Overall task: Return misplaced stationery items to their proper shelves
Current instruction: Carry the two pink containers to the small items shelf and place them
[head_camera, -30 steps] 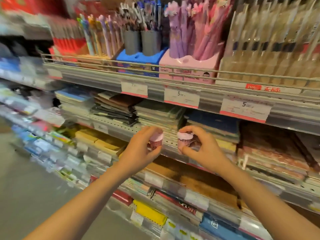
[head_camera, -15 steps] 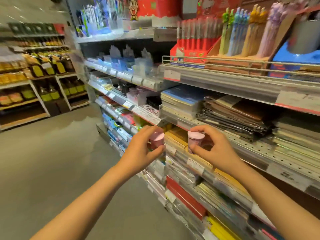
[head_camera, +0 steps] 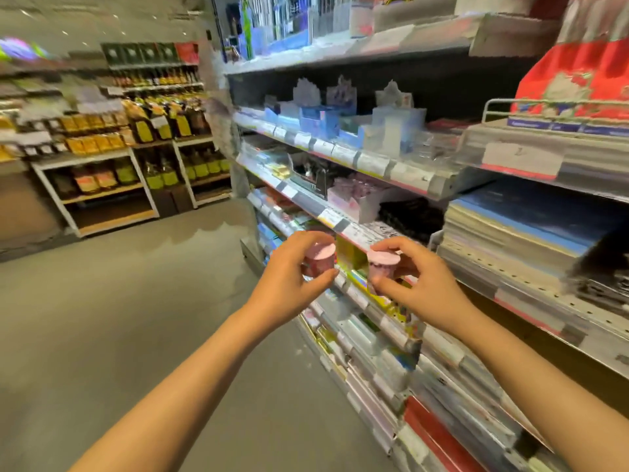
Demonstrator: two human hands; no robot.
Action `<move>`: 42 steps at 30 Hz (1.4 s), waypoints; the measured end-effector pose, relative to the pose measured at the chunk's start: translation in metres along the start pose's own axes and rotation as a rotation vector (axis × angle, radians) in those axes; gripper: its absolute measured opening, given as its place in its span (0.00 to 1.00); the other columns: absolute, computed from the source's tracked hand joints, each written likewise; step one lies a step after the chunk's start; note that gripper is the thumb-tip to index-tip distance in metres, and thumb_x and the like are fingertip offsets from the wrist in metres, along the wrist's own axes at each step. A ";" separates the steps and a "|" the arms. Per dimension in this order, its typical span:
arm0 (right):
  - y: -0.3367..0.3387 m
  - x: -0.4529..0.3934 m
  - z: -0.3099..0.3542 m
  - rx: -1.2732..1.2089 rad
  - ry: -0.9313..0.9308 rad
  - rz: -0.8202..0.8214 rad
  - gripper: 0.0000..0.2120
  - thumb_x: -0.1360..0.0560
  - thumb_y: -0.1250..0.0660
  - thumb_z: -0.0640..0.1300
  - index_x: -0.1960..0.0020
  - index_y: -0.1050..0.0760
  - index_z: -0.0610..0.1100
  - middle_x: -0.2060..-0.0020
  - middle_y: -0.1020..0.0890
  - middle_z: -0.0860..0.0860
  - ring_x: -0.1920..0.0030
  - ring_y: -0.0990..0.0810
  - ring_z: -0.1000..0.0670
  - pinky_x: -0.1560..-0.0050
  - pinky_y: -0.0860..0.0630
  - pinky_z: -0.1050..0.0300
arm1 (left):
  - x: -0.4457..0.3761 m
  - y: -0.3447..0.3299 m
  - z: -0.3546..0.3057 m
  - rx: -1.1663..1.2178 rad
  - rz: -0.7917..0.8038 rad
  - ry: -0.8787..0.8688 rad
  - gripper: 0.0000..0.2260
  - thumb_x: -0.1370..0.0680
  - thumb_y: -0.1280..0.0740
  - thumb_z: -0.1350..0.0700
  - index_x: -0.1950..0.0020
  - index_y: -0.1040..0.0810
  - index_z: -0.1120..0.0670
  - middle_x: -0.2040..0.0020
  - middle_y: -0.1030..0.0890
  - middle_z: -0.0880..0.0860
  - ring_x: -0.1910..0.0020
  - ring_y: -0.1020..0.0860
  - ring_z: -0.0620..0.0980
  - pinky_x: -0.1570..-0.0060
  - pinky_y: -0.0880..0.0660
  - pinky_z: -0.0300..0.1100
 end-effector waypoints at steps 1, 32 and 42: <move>-0.007 -0.016 -0.007 0.006 0.013 -0.002 0.19 0.32 0.29 0.34 0.53 0.27 0.57 0.55 0.19 0.51 0.60 0.21 0.55 0.56 0.24 0.68 | -0.013 0.002 0.012 -0.004 0.001 -0.008 0.16 0.28 0.29 0.60 0.41 0.24 0.55 0.51 0.27 0.40 0.59 0.24 0.35 0.59 0.27 0.26; -0.068 -0.305 -0.192 0.377 -0.321 -0.624 0.13 0.37 0.35 0.49 0.54 0.29 0.60 0.57 0.20 0.53 0.57 0.22 0.54 0.56 0.29 0.73 | -0.357 -0.079 0.311 0.059 0.666 -0.507 0.19 0.34 0.27 0.56 0.46 0.23 0.60 0.54 0.25 0.54 0.57 0.27 0.49 0.59 0.34 0.31; -0.049 -0.315 -0.215 0.775 -0.686 -0.625 0.06 0.29 0.36 0.38 0.52 0.26 0.39 0.55 0.21 0.42 0.52 0.23 0.44 0.51 0.26 0.53 | -0.372 -0.132 0.316 -0.168 0.809 -0.830 0.24 0.35 0.28 0.39 0.48 0.26 0.53 0.51 0.23 0.51 0.49 0.26 0.52 0.54 0.39 0.43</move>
Point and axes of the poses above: each hand's wrist, its own x-axis away from the middle knuckle, its own y-axis out of the back of the hand, z = x × y, the point moved 6 cm from there along -x, towards the middle knuckle
